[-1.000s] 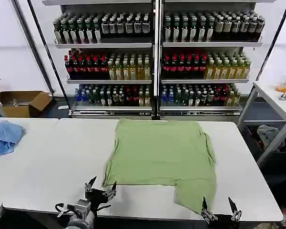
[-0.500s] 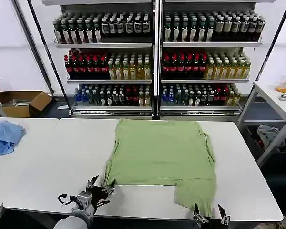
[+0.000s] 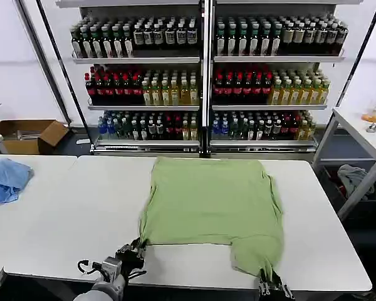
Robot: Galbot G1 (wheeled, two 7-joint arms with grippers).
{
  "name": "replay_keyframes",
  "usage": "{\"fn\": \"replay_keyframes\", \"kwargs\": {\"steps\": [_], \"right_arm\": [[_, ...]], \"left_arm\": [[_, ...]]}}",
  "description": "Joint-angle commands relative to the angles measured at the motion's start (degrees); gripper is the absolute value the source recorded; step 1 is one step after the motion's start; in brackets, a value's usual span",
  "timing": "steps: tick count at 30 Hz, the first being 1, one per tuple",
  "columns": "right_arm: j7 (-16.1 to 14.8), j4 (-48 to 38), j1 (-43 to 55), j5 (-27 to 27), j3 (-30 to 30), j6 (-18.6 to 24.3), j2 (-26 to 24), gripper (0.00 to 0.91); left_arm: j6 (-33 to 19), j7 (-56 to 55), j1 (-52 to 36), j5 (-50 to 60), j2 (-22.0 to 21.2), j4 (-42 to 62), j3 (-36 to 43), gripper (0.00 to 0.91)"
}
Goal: Fold and organize the clothes.
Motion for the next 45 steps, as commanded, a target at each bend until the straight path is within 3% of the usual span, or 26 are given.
{"fn": "replay_keyframes", "kwargs": {"steps": [1,15,23,36,45], "right_arm": [[-0.5,3.5,-2.3,0.3,1.1,2.8,-0.3,0.0],[-2.2,14.5,-8.8,-0.2,7.3,9.1,-3.9,0.0],[-2.5,16.4,-6.8,3.8,12.2,9.9,-7.2,0.0],[-1.6,3.6,13.8,8.1,10.4,7.1,-15.7,0.0],[-2.1,-6.9,25.0,7.1,6.5,5.0,-21.2,0.0]], "left_arm": [[-1.0,0.2,2.0,-3.1,0.4,-3.3,-0.7,0.03],[-3.6,-0.2,9.2,-6.5,2.8,-14.3,-7.0,0.02],[-3.4,-0.4,9.6,-11.0,4.4,-17.5,-10.9,0.02],[-2.9,0.6,-5.2,-10.1,4.5,-5.0,-4.9,0.02],[-1.9,1.1,-14.6,-6.7,2.7,5.4,-0.5,0.02]]}}
